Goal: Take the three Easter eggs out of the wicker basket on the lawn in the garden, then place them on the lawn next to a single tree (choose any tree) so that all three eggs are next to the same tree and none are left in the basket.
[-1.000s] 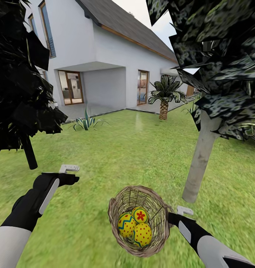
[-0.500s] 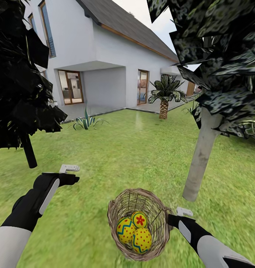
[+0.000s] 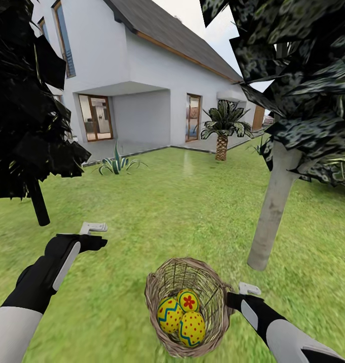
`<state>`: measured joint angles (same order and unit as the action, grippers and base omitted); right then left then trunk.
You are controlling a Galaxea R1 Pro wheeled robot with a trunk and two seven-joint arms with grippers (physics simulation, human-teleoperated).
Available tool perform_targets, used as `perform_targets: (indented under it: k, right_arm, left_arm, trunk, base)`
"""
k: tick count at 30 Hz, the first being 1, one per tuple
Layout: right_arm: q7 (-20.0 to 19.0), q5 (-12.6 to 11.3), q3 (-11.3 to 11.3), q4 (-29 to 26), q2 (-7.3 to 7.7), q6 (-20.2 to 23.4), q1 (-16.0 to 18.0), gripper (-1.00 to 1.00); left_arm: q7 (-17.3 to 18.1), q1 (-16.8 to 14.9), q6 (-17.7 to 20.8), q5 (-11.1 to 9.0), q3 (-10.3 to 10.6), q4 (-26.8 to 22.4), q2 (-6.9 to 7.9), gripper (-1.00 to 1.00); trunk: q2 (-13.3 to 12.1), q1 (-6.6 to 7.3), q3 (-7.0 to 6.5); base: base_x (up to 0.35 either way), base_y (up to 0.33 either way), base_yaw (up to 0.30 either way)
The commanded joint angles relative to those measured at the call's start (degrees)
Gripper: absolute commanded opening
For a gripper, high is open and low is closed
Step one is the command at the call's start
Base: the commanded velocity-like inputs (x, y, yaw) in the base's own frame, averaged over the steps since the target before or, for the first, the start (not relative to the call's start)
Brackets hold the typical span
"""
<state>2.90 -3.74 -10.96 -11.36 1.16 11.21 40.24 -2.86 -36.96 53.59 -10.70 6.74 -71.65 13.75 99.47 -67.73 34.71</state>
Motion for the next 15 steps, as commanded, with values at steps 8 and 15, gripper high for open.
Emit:
perform_targets:
  k: [8,15]
  right_arm:
    - [0.08,-0.65,-0.21,-0.15,-0.23,0.30,0.02,-1.00]
    - [0.37,-0.60,-0.21,-0.15,-0.56,0.30,0.02,-1.00]
  left_arm:
    - [-0.30,-0.05,0.20,-0.37,0.12,-0.04,0.05,1.00]
    - [-0.32,-0.05,0.20,-0.37,0.12,0.00,0.05,1.00]
  trunk:
    - [3.26,-1.76,1.50]
    - [6.06,-3.29,2.75]
  base:
    - [0.000,0.000,0.000]
    - [0.000,0.000,0.000]
